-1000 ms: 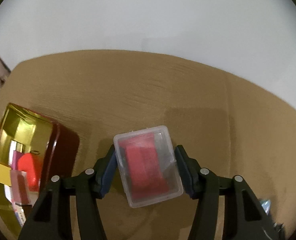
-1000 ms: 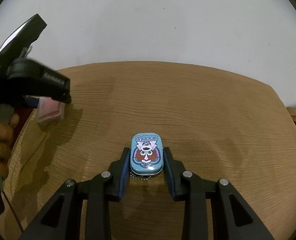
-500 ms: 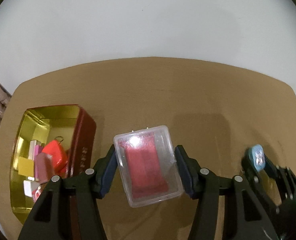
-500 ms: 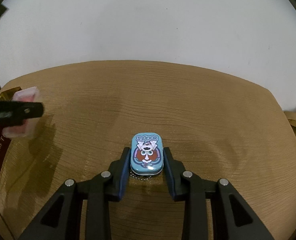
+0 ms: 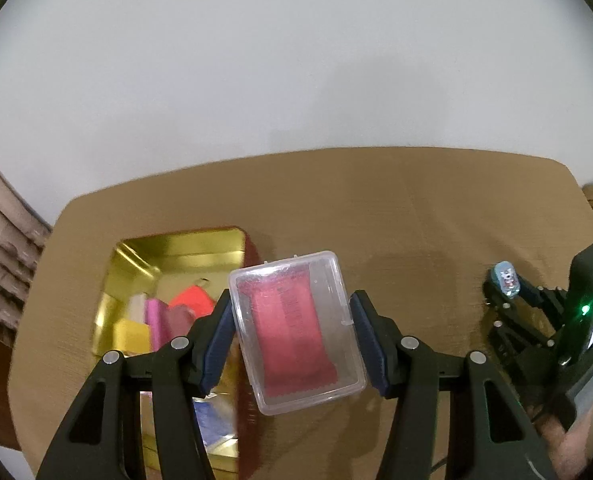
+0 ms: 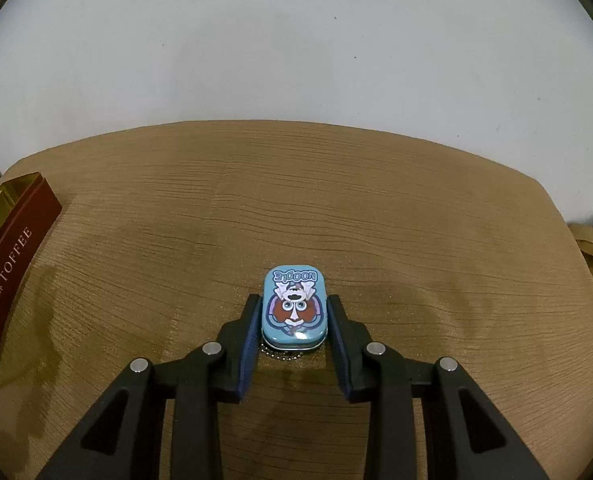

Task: Organize rigid objects
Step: 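Carry the clear pink box into the gold tray and open the left gripper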

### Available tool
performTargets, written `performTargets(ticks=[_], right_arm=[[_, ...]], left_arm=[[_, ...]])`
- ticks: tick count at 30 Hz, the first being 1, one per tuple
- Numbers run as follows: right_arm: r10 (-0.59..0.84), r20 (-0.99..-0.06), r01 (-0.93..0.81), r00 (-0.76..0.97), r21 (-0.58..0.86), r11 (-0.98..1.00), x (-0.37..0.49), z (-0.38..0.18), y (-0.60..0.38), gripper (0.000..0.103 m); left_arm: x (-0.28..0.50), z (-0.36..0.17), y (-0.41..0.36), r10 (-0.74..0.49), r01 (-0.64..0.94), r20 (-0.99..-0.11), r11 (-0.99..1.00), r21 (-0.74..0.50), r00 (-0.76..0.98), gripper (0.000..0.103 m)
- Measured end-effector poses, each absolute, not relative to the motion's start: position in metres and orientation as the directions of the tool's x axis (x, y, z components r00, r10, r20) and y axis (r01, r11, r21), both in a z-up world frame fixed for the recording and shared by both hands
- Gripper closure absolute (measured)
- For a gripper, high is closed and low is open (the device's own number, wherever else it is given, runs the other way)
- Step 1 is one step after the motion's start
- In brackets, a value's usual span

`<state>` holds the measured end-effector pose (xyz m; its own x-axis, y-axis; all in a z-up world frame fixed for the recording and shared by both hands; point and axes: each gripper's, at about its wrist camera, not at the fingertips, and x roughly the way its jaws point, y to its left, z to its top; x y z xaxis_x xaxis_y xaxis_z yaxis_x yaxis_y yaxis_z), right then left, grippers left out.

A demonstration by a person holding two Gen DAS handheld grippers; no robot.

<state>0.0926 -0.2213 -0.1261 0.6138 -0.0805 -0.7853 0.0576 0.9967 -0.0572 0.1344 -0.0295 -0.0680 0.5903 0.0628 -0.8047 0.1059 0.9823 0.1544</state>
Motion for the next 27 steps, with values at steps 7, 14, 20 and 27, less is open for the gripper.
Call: performTargets(ticks=[7,14,20,27], right_arm=[[-0.082,-0.785,0.057,0.614,-0.059,0.997,0.093,-0.126,-0.221,0.07],[-0.081,-0.785,0.056,0.614,-0.059,0.997,0.092,-0.127,-0.221,0.07],[-0.084,-0.784,0.055,0.615,-0.063,0.996,0.092,-0.128,-0.221,0.07],[-0.082,-0.784,0.05,0.615,-0.065,0.997,0.093,-0.128,-0.22,0.07]], left_arm=[[0.134,-0.053,0.004,0.097,0.057,-0.802,0.985,0.161,0.59,0.05],[0.152,-0.07,0.047,0.144,-0.006,-0.808,0.985,0.171,0.571,0.05],[0.159,-0.089,0.09,0.179,-0.057,-0.817,0.983,0.177,0.548,0.05],[0.165,-0.104,0.113,0.19,-0.086,-0.831,0.982,0.171,0.522,0.05]])
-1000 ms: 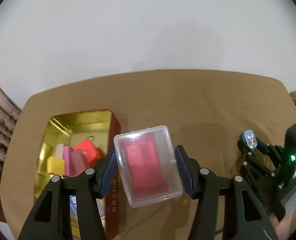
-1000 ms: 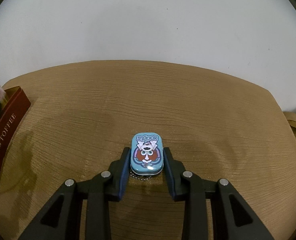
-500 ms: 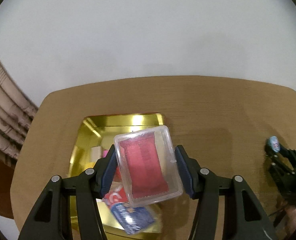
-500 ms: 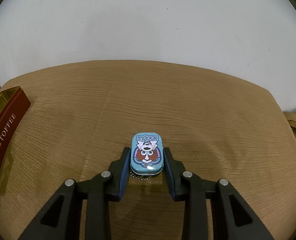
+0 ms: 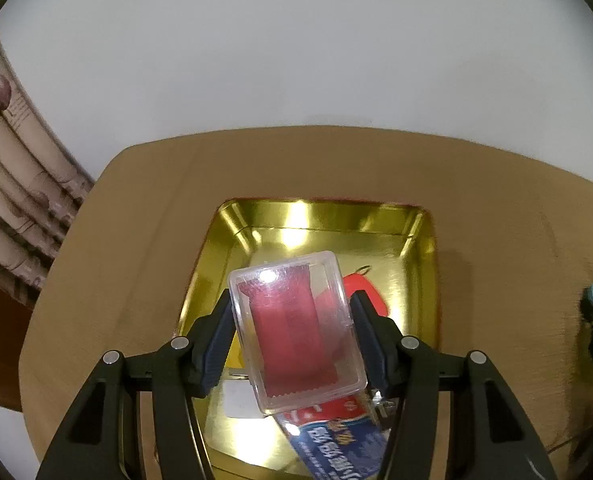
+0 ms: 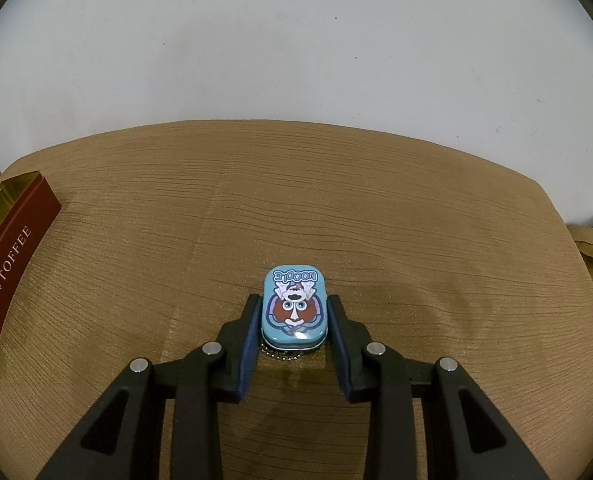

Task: Organize rigid objects
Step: 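Carry the clear pink box into the gold tray and open the left gripper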

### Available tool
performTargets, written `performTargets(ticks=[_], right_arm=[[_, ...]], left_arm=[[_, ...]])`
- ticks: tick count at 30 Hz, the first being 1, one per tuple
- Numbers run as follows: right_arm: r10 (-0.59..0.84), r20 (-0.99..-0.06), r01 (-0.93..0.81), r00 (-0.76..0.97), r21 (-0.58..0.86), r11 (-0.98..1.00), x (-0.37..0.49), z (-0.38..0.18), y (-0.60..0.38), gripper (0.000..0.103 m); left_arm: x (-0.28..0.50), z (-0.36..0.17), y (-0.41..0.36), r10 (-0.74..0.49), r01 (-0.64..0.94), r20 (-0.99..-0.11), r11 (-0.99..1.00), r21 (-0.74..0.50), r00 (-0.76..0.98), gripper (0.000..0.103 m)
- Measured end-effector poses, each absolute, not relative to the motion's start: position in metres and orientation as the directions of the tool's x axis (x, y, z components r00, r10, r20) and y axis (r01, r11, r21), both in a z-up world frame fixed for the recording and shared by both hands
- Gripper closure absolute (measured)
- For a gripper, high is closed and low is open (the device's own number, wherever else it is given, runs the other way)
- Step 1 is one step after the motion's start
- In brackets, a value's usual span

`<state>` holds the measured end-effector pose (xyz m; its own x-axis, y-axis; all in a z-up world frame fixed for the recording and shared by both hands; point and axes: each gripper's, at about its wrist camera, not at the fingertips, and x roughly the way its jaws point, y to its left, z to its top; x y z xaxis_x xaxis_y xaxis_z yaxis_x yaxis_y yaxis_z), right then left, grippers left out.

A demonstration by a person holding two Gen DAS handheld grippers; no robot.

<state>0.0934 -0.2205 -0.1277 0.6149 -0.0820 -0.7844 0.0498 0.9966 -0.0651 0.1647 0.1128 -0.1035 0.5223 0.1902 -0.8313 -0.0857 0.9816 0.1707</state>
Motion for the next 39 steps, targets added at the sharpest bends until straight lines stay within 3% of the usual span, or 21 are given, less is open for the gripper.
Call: performTargets(ticks=[15,39], right_arm=[[-0.089,-0.784,0.045,0.615,-0.078,0.996,0.096,-0.13,-0.216,0.07],[-0.091,-0.783,0.044,0.615,-0.082,0.996,0.097,-0.131,-0.219,0.07]], left_arm=[[0.177,-0.117,0.123,0.146,-0.071,-0.845,0.989,0.127,0.514,0.05],[0.186,-0.136,0.129,0.19,-0.101,-0.84,0.982,0.161,0.509,0.048]])
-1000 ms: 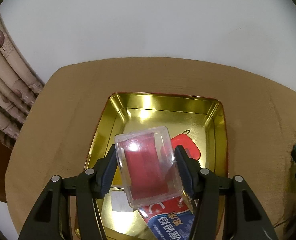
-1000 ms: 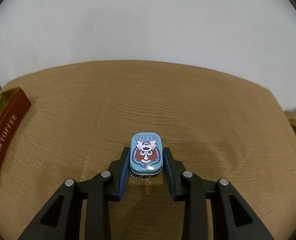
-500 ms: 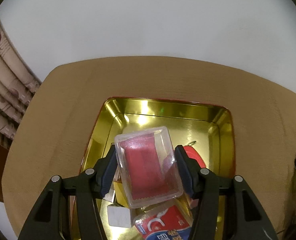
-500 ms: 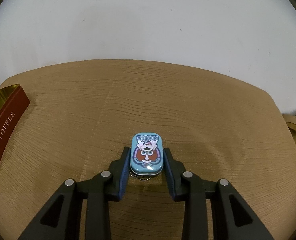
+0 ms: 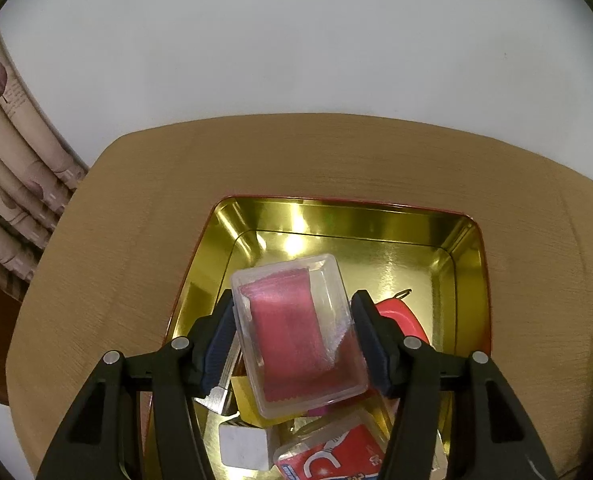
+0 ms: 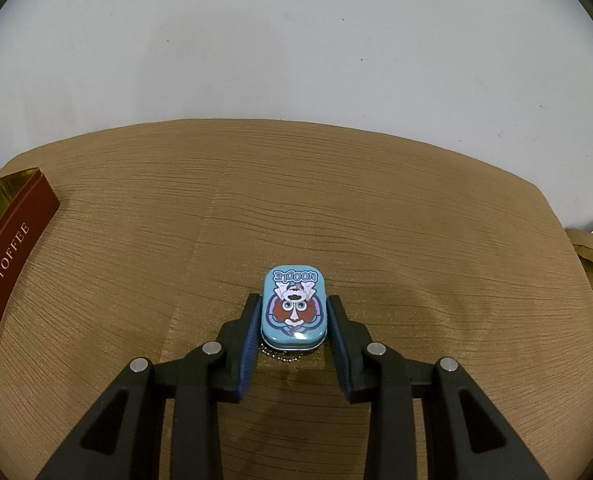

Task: Organize rigid objects
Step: 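Carry the clear pink box into the gold tray and open the left gripper, then lift the open left gripper away from the tray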

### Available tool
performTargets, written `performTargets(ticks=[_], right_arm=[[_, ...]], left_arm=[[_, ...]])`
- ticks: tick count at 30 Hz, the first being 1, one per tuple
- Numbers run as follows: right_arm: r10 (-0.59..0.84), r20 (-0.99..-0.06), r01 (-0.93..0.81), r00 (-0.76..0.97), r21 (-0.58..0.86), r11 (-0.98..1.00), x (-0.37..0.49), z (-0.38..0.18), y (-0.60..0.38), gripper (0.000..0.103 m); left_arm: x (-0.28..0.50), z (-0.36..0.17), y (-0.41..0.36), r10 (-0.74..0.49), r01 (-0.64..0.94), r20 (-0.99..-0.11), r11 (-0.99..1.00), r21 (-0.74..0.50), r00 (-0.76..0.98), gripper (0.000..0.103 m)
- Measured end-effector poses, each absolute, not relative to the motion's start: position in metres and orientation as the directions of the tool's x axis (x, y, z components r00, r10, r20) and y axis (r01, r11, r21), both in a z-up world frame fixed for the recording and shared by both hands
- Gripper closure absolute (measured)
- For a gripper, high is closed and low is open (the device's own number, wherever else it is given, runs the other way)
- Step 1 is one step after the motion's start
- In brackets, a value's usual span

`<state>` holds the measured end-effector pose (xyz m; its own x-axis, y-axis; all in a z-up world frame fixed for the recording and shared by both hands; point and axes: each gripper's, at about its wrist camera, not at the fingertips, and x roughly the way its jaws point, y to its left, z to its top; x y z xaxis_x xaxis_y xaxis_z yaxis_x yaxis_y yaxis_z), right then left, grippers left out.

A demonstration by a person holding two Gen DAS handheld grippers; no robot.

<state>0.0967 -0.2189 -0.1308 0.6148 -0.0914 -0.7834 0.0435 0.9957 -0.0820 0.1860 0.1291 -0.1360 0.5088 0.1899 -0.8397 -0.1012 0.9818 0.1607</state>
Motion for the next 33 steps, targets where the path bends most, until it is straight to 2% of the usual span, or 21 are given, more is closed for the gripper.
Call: performTargets(ticks=[6,9,14,20,28,33], right_arm=[[-0.093,-0.783,0.042,0.615,-0.085,0.995,0.097,-0.131,-0.217,0.07],[-0.093,-0.783,0.04,0.615,-0.086,0.995,0.097,-0.13,-0.217,0.07],[-0.091,-0.783,0.037,0.615,-0.086,0.996,0.097,-0.13,-0.218,0.07],[-0.089,-0.783,0.035,0.615,-0.085,0.996,0.098,-0.13,-0.219,0.07],[-0.088,-0.783,0.034,0.615,-0.085,0.996,0.097,-0.13,-0.221,0.07],[-0.093,-0.782,0.033,0.617,-0.092,0.995,0.097,-0.13,-0.22,0.072]], left_arm=[[0.185,-0.132,0.129,0.185,-0.103,-0.832,0.983,0.154,0.523,0.047],[0.181,-0.125,0.13,0.198,-0.111,-0.816,0.98,0.163,0.543,0.041],[0.168,-0.113,0.126,0.211,-0.1,-0.789,0.977,0.188,0.578,0.039],[0.142,-0.097,0.118,0.18,-0.051,-0.772,0.981,0.188,0.61,0.037],[0.097,-0.082,0.117,0.202,-0.071,-0.76,0.977,0.202,0.617,0.035],[0.08,-0.091,0.108,0.242,-0.071,-0.742,0.964,0.255,0.625,0.034]])
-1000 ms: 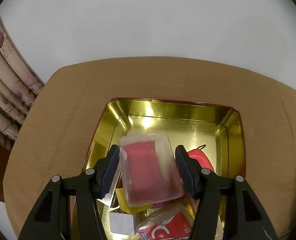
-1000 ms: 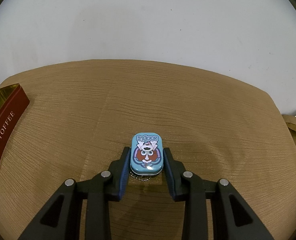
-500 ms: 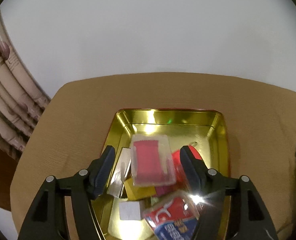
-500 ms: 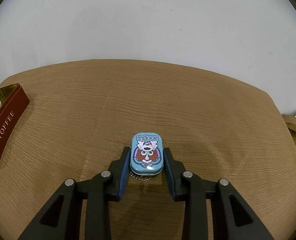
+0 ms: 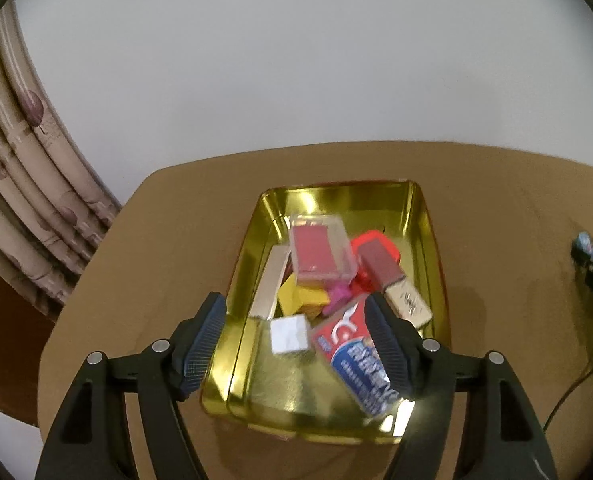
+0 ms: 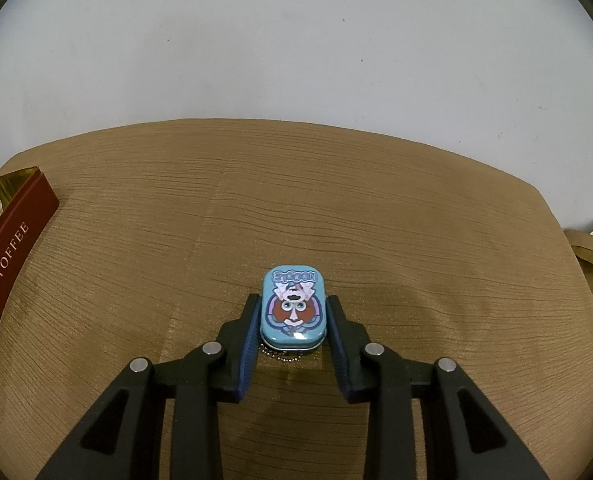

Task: Organize rigid objects
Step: 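Lift the open left gripper away from the tray, then carry the blue cartoon tin into the gold tray and open the right gripper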

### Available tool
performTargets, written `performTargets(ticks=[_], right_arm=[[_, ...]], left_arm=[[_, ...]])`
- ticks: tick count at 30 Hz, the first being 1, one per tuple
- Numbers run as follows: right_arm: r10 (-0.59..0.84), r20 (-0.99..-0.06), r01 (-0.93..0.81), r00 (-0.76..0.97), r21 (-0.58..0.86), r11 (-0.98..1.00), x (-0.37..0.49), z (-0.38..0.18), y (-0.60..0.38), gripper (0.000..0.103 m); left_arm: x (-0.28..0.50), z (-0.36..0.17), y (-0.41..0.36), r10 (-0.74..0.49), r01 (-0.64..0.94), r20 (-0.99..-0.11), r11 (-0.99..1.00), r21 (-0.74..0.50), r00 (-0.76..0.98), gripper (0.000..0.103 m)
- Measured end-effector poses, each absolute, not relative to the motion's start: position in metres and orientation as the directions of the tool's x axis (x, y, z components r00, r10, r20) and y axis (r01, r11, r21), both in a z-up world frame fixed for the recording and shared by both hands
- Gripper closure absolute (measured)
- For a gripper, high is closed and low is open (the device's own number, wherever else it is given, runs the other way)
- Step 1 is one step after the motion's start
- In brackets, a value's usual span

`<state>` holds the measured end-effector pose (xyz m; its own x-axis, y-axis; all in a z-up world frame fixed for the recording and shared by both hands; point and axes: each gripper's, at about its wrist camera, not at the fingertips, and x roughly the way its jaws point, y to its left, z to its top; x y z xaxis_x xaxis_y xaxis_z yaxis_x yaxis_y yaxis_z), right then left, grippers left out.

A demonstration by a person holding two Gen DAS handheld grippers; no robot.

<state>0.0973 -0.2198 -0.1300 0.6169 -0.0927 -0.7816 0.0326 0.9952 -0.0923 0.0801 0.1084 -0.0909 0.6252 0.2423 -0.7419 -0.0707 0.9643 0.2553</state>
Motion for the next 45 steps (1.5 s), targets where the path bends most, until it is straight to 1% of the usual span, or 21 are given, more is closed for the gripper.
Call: performTargets(ticks=[7,11,15,25,29,45], right_arm=[[-0.109,-0.781,0.035,0.614,-0.11,0.993,0.096,-0.125,-0.209,0.072],[-0.109,-0.768,0.021,0.631,-0.123,0.992,0.091,-0.111,-0.195,0.072],[-0.089,-0.765,-0.008,0.638,-0.122,0.992,0.084,-0.096,-0.177,0.072],[-0.014,-0.762,-0.07,0.647,-0.078,0.995,0.069,-0.073,-0.131,0.072],[0.002,-0.758,-0.099,0.652,-0.083,0.992,0.064,-0.064,-0.114,0.072],[0.077,-0.754,-0.183,0.652,-0.058,0.981,0.069,-0.049,-0.064,0.072]], left_arm=[[0.06,-0.1,0.116,0.224,-0.07,-0.75,0.97,0.232,0.623,0.034],[0.053,-0.097,0.115,0.253,-0.062,-0.722,0.958,0.28,0.644,0.034],[0.051,-0.093,0.115,0.217,-0.047,-0.728,0.968,0.247,0.65,0.033],[0.052,-0.09,0.121,0.223,-0.061,-0.724,0.968,0.243,0.653,0.03],[0.052,-0.087,0.125,0.222,-0.066,-0.72,0.969,0.239,0.658,0.028],[0.057,-0.085,0.134,0.23,-0.084,-0.722,0.969,0.233,0.653,0.028]])
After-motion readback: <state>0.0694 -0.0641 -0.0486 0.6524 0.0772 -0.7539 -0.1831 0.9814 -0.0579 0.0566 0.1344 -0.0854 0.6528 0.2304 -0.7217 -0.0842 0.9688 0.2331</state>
